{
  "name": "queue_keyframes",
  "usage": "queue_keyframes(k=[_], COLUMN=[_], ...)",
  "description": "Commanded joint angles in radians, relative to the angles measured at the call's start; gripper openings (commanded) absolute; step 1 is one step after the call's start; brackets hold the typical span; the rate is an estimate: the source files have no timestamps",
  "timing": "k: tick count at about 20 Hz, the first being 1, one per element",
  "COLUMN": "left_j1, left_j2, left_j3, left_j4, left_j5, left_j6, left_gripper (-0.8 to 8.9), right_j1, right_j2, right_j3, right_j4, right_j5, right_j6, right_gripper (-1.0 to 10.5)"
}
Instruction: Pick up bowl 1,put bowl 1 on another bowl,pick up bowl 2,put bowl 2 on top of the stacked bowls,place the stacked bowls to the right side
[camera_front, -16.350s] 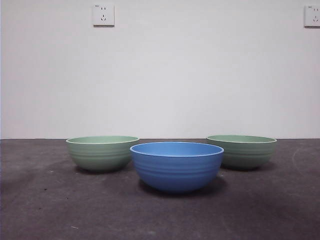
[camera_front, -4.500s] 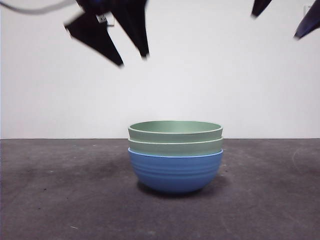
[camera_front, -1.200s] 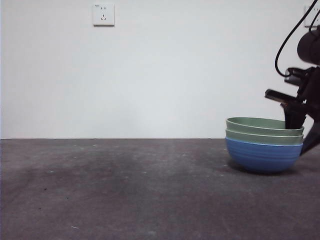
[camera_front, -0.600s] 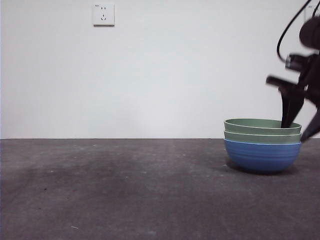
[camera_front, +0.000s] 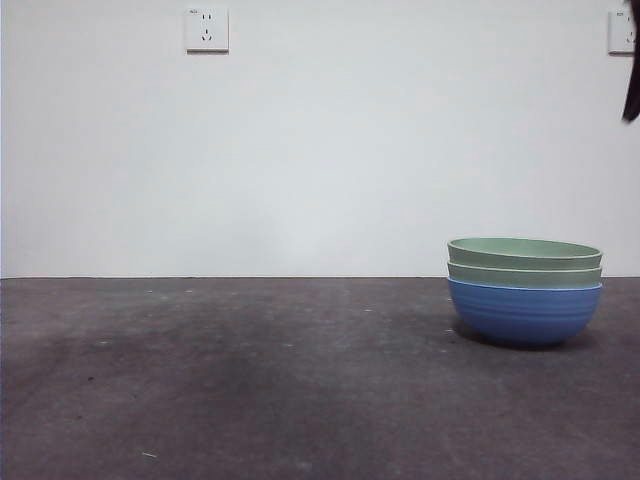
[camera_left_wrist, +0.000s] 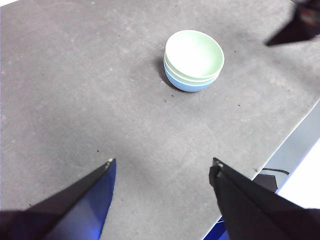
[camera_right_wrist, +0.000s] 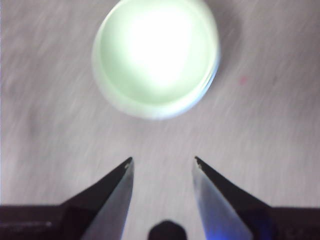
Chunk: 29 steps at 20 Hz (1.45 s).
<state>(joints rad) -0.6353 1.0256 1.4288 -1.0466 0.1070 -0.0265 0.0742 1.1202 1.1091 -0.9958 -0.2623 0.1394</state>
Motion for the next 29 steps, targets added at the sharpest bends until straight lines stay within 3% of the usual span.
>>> queue_keyframes(k=[1, 7, 8, 10, 29], left_j1=[0.002, 0.002, 0.002, 0.002, 0.004], left_j2=[-0.001, -0.001, -0.001, -0.001, -0.005], left_j3=[0.001, 0.001, 0.001, 0.001, 0.001], left_j4=[-0.003, -0.029, -0.036, -0.053, -0.059], left_j5=[0.001, 0.003, 0.005, 0.005, -0.010], left_j6=[0.007, 0.021, 0.027, 0.028, 0.032], left_gripper=[3.15, 3.07, 2.51, -0.16, -0.04], right_j1=[0.029, 0.122, 0.129, 0.134, 0.136], right_j2=[-0.078, -0.255, -0.267, -0.274, -0.270], right_j3=[-0.009, -0.009, -0.009, -0.009, -0.009], right_j4=[-0.074, -0.203, -0.211, -0.224, -0.232], right_j5=[-0.002, -0.001, -0.001, -0.001, 0.007], right_j6=[-0.019, -0.018, -0.023, -0.059, -0.059], right_gripper=[1.9, 1.8, 1.1, -0.1, 0.0])
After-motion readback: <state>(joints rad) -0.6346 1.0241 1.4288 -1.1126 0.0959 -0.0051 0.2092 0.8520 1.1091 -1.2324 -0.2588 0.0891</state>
